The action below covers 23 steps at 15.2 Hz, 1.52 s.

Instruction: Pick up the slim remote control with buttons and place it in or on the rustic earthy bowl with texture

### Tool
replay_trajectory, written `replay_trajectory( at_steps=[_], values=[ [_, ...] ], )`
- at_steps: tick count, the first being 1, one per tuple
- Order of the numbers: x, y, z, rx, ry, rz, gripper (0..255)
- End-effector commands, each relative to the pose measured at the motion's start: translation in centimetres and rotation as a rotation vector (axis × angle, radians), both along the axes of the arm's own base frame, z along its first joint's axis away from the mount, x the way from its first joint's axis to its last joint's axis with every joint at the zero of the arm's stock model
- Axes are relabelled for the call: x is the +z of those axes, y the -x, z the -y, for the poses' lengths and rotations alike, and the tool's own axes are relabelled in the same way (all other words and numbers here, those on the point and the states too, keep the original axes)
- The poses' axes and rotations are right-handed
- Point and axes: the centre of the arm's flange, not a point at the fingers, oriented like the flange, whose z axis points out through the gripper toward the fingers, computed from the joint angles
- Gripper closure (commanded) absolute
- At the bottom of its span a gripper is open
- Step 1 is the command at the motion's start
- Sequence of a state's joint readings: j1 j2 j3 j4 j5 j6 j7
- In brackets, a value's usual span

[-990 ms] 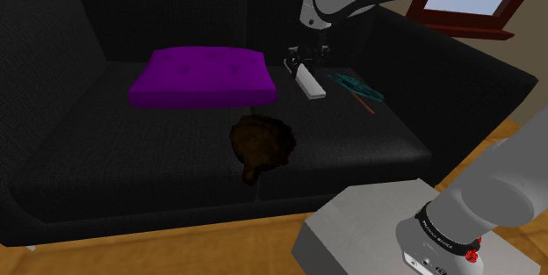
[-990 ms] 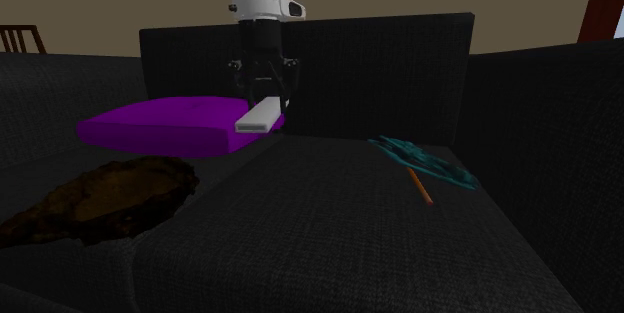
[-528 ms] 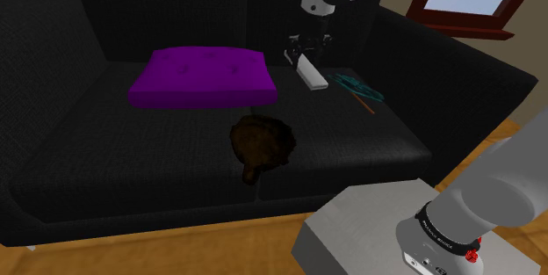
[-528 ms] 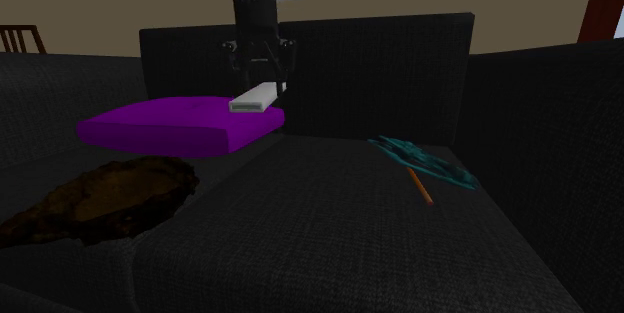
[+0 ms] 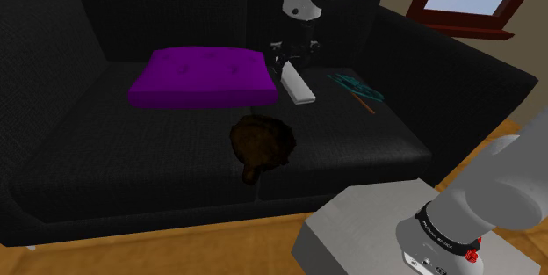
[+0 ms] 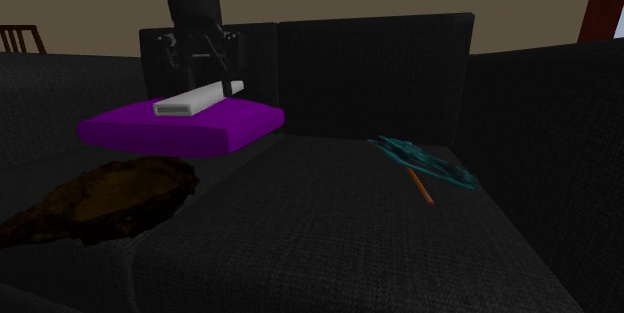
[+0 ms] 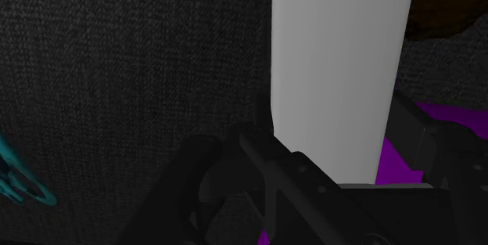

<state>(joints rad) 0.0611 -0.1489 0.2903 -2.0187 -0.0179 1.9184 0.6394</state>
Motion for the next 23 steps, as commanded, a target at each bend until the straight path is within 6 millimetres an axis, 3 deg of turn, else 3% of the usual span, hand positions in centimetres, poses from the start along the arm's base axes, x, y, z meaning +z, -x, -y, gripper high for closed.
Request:
replay_trajectory(
  at_steps=[1,10,23],
  values=[
    [0.1,0.8,-2.3,-0.002,0.0,0.0,255],
    [0.3,4.9,-13.0,-0.002,0.0,0.0,255],
    [-6.5,4.9,-13.0,-0.002,0.0,0.0,255]
  ],
)
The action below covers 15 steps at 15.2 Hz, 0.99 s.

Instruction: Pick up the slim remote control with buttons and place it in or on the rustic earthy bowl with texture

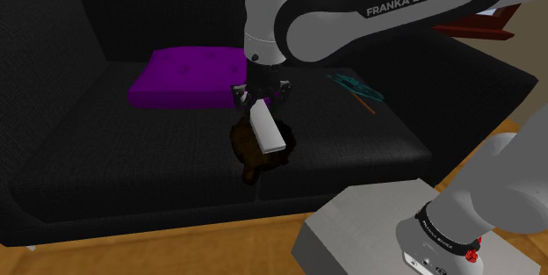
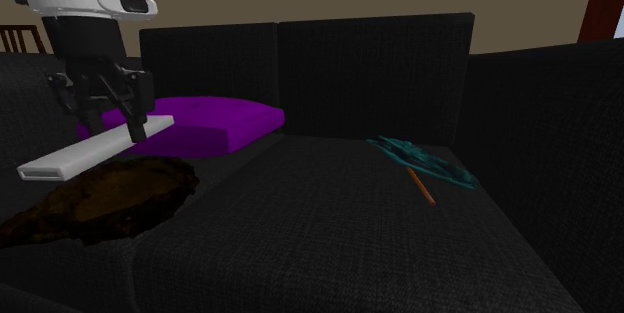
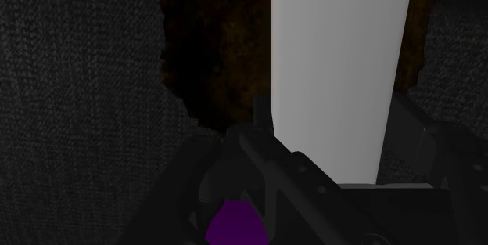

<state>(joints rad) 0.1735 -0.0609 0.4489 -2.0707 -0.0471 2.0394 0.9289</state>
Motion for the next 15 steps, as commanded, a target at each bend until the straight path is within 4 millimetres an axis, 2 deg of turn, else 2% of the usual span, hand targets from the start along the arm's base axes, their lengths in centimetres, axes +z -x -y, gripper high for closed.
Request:
replay_trajectory(
  at_steps=[1,9,10,15],
  values=[
    [-1.24,-0.1,0.03,0.0,-0.001,0.001,255],
    [-1.24,-0.1,0.03,0.0,-0.001,0.001,255],
    [-1.25,-0.1,0.03,0.0,-0.001,0.001,0],
    [-1.24,-0.1,0.03,0.0,-0.001,0.001,0]
  ],
)
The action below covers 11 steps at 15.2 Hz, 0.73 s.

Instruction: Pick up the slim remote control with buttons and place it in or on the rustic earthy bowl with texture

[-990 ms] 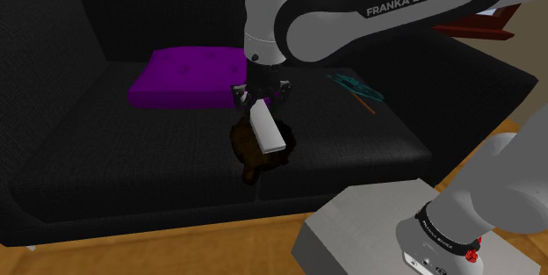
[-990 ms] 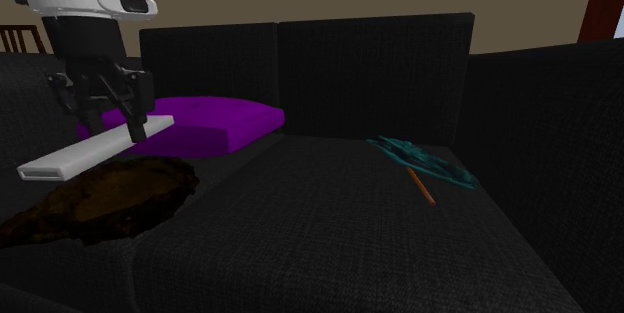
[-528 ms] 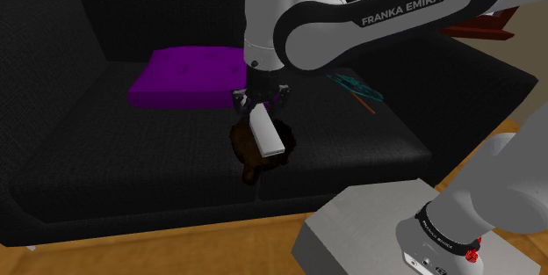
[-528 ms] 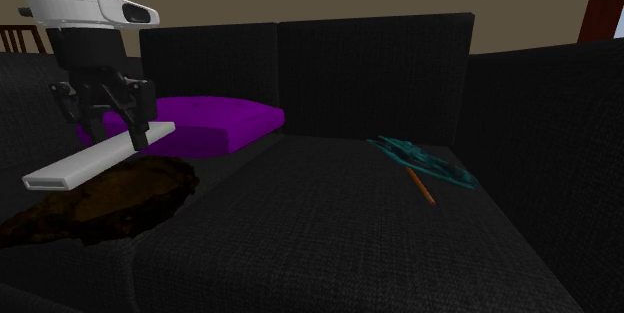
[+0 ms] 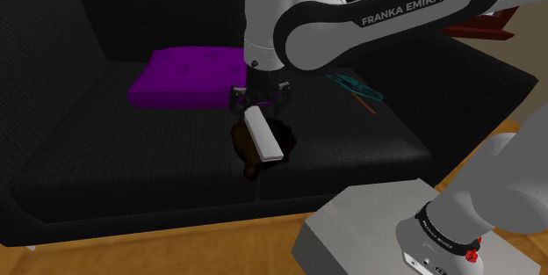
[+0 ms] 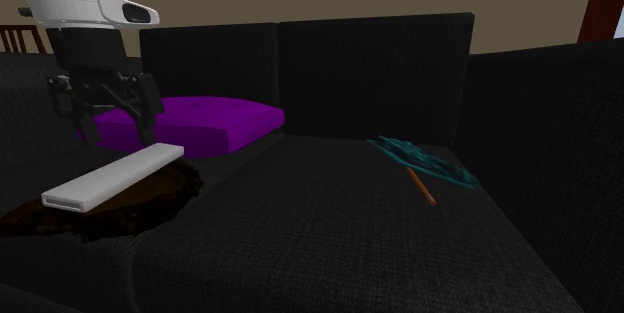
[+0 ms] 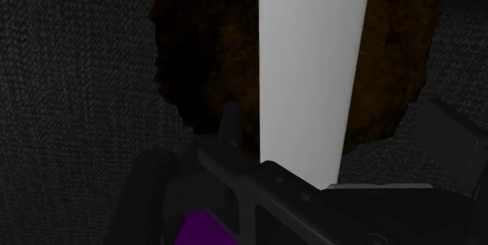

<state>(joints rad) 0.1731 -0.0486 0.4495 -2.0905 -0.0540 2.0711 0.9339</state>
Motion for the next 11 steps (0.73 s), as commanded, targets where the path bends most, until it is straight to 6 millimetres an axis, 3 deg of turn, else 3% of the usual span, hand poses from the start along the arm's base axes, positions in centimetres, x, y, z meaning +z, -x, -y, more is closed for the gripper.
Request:
replay_trajectory(
  at_steps=[1,4,11],
  values=[
    [1.3,0.1,-0.1,0.0,0.0,0.0,0],
    [5.0,0.3,-0.2,0.0,0.0,0.0,0],
    [5.0,0.3,-0.2,0.0,0.0,0.0,0]
  ],
)
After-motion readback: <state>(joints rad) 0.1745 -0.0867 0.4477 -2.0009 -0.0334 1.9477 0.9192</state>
